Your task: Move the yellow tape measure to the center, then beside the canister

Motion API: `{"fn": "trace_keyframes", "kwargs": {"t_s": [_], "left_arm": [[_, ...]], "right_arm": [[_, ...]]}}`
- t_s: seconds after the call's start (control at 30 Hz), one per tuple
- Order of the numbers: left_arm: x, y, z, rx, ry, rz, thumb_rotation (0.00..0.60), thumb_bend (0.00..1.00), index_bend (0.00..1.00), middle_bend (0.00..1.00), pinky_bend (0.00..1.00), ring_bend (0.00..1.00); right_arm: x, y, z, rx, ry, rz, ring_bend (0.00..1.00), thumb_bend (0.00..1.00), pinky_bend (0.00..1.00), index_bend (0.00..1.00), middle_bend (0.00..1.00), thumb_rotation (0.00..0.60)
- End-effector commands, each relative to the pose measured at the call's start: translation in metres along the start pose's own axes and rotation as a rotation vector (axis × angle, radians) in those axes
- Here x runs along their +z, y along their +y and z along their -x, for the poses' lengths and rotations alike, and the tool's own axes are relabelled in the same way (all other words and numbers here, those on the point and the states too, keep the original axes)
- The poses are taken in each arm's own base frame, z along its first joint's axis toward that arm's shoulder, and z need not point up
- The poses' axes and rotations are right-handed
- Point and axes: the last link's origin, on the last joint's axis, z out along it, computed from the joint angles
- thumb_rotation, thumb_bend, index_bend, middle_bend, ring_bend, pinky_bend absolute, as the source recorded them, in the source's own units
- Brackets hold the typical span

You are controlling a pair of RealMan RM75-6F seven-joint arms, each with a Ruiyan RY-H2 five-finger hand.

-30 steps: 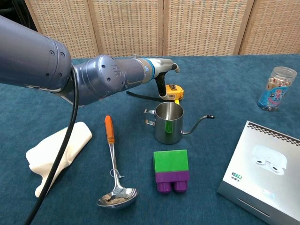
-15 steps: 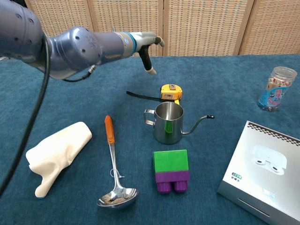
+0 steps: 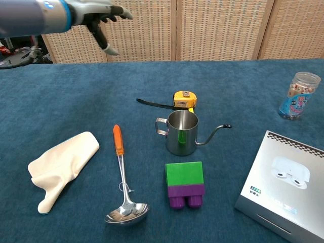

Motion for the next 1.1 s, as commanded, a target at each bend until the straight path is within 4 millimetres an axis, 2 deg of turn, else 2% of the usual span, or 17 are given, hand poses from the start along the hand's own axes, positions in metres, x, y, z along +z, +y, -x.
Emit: {"fn": "trace_keyframes", "kwargs": {"t_s": [0.03,0.07,0.23,0.5,0.87,1.1], "left_arm": [[-0.105,-0.071,-0.007,-0.012,0.043,-0.13,0.6,0.25,0.03,0.0,0.02,0.0],[-0.122,-0.075,-0.002,0.003,0.038,-0.132,0.6,0.25,0.03,0.0,0.02,0.0],[-0.179,-0.086,0.02,0.061,0.022,-0.15,0.6,0.25,0.03,0.0,0.02,0.0],[-0.236,-0.101,0.062,0.107,-0.007,-0.233,0.6,0.25,0.03,0.0,0.02,0.0],[-0.272,-0.118,0.094,0.037,-0.01,-0.319,0.6,0.26,0.03,0.0,0.0,0.0],[-0.273,-0.124,0.084,0.007,0.063,-0.322,0.6,0.26,0.03,0.0,0.0,0.0]], "right_arm": [[0.0,0.0,-0.001,-0.002,0.004,0.004,0.0,0.03,0.0,0.0,0.0,0.6],[0.0,0.0,-0.001,-0.003,0.007,0.005,0.0,0.03,0.0,0.0,0.0,0.6],[0.0,0.0,-0.001,-0.011,0.01,0.008,0.0,0.03,0.0,0.0,0.0,0.6],[0.0,-0.002,0.001,-0.029,0.012,0.004,0.0,0.03,0.0,0.0,0.0,0.6],[0.001,-0.003,0.002,-0.037,0.016,0.007,0.0,0.03,0.0,0.0,0.0,0.6],[0.0,-0.003,0.005,-0.042,0.003,0.01,0.0,0.03,0.0,0.0,0.0,0.6]]}}
